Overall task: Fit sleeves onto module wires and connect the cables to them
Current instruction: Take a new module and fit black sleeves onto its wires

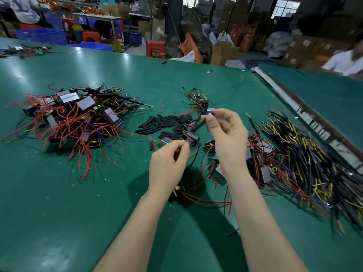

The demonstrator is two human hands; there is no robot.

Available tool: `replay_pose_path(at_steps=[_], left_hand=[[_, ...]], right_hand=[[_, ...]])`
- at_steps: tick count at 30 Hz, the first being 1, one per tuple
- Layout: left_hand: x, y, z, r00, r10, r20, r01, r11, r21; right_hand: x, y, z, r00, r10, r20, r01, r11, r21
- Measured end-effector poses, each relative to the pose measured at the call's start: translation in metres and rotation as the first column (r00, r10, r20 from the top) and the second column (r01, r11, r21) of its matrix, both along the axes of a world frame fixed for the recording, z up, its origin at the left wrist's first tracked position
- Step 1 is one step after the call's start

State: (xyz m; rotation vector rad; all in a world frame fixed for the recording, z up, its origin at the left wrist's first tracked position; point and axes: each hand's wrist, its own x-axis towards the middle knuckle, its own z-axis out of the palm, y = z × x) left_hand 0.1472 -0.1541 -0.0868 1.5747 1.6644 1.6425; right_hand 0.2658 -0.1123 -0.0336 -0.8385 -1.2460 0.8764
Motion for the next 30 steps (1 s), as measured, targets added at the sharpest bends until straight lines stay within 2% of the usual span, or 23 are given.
replay_pose_path(at_steps=[5, 11, 23, 26, 28, 30], left_hand=[[0.001, -0.001, 0.0, 1.0, -0.014, -0.015, 0.014, 1.0, -0.016], [0.0, 0.0, 0.0, 0.999, -0.043, 0.001, 0.043, 0.999, -0.018], [0.0, 0.002, 0.0, 0.995, -0.064, -0.075, 0.065, 0.998, 0.014], [0.001, 0.002, -0.001, 0.996, -0.084, -0.008, 0.084, 0.996, -0.009], [0.001, 0.004, -0.002, 0.994, -0.092, 0.066, 0.095, 0.995, -0.036], [-0.001, 0.005, -0.004, 0.992, -0.099, 0.077, 0.101, 0.994, -0.034]], right_hand=[[0.001, 0.001, -0.008, 0.998, -0.068, 0.005, 0.068, 0.997, 0.034], [0.004, 0.001, -0.007, 0.998, -0.056, -0.017, 0.057, 0.998, 0.032], [0.003, 0.002, -0.011, 0.987, -0.028, 0.157, 0.019, 0.998, 0.057], [0.002, 0.001, -0.013, 0.976, 0.033, 0.216, -0.039, 0.999, 0.022], [0.003, 0.002, -0.014, 0.976, 0.039, 0.213, -0.038, 0.999, -0.01], [0.005, 0.003, -0.015, 0.981, 0.047, 0.19, -0.04, 0.998, -0.041]])
